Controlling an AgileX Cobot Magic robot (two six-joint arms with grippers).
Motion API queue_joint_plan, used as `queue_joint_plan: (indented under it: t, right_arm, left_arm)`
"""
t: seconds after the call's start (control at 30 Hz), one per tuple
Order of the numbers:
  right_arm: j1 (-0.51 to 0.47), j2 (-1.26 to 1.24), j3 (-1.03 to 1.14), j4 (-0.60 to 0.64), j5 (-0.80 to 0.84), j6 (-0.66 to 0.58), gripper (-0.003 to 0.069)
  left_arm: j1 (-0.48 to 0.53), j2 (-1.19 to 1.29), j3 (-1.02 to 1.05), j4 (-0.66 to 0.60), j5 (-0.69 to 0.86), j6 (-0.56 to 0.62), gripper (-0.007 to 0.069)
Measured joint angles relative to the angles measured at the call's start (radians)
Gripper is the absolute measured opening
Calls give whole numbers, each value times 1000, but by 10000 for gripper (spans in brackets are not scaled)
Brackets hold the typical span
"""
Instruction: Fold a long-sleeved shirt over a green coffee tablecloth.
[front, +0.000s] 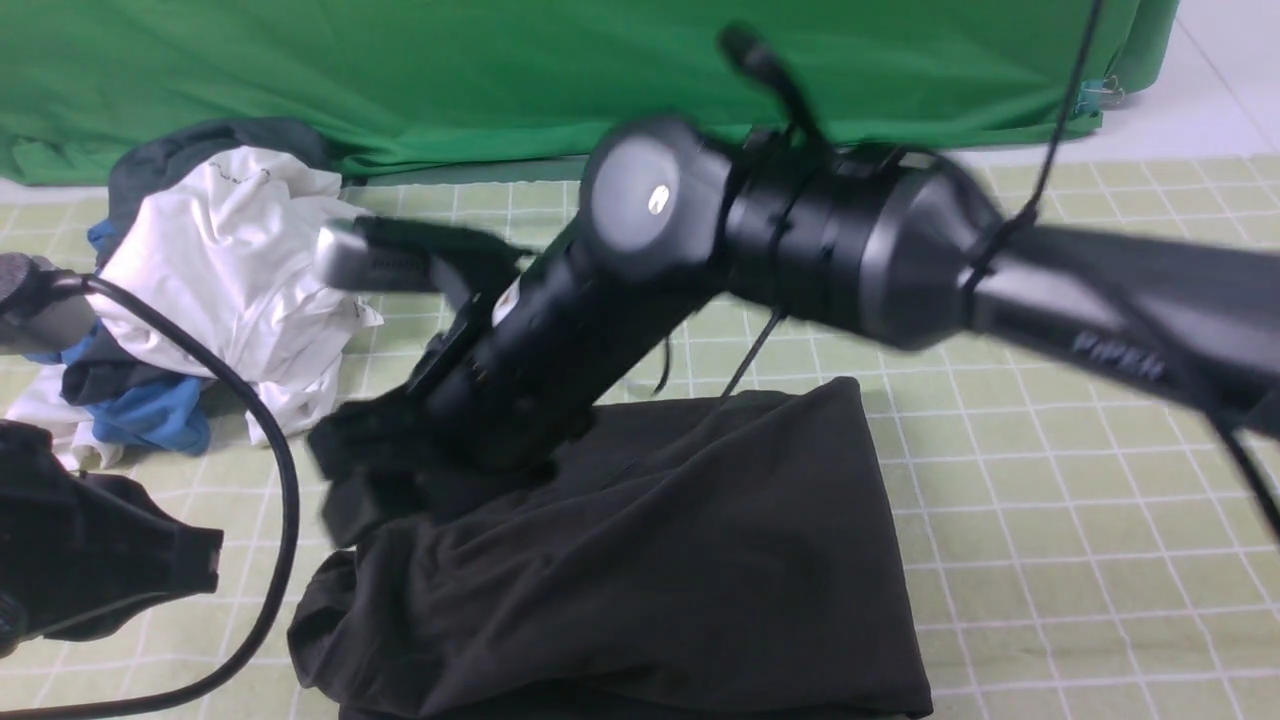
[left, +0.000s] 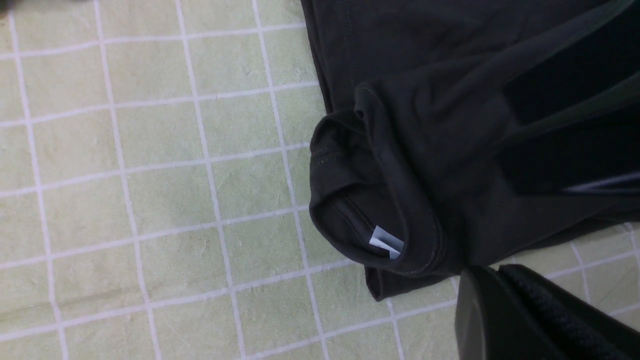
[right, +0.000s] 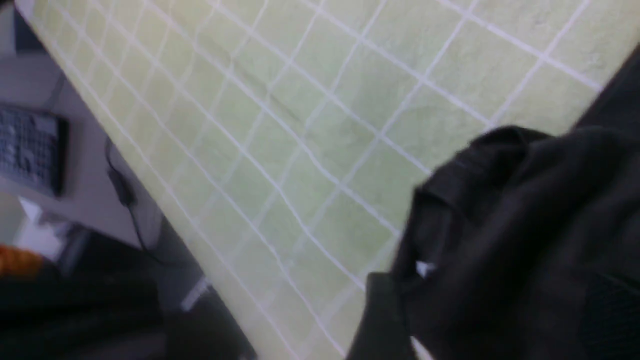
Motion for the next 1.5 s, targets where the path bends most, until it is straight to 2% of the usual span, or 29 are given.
queue_joint_plan:
  t: [0.13, 0.17, 0.23, 0.37, 0.47, 0.63, 0.67, 0.77, 0.83, 0.9, 1.0, 1.13, 1.17, 1.23, 1.3, 1.5]
  right_arm:
    - [-67, -61, -33, -249, 194, 28, 140]
    - [-85, -82, -30, -333, 244, 43, 83]
    - [-98, -123, -2, -433, 281, 50, 28]
    - [-104, -226, 100, -512, 302, 49, 3]
    - [-104, -324, 198, -513, 305, 45, -3]
    - [-104, -458, 380, -516, 224, 41, -3]
    - [-104, -462, 393, -516, 219, 41, -3]
    - [-103, -519, 483, -516, 133, 39, -3]
    - [-103, -529, 517, -516, 102, 39, -3]
    - [-103, -530, 538, -516, 81, 40, -3]
    - [-103, -530, 567, -512, 53, 40, -3]
    - [-102, -530, 579, -512, 32, 40, -3]
    - [-102, -530, 582, -512, 28, 40, -3]
    - [-102, -530, 584, -511, 26, 40, -3]
    - [-102, -530, 584, -511, 24, 40, -5]
    - [-102, -530, 584, -512, 16, 40, -5]
  left_arm:
    - [0, 5, 0, -10, -6, 0, 11]
    - [0, 12, 0, -23, -14, 0, 11]
    - [0, 34, 0, -55, -21, 0, 12]
    - [0, 112, 0, -92, -48, 0, 24]
    - [0, 212, 0, -94, -87, 0, 74]
    - [0, 395, 0, -96, -190, 0, 260]
    - [0, 403, 0, -98, -199, 0, 269]
    - [0, 529, 0, -130, -264, 30, 424]
    - [0, 583, 0, -157, -282, 65, 475]
    - [0, 636, 0, -183, -289, 110, 494]
    - [0, 684, 0, -204, -293, 153, 437]
    - [0, 696, -1, -209, -288, 164, 217]
    - [0, 692, -5, -206, -278, 171, 130]
    - [0, 680, -18, -197, -256, 176, 59]
    - [0, 652, -46, -194, -221, 176, 22]
    - [0, 573, -88, -172, -156, 175, 13]
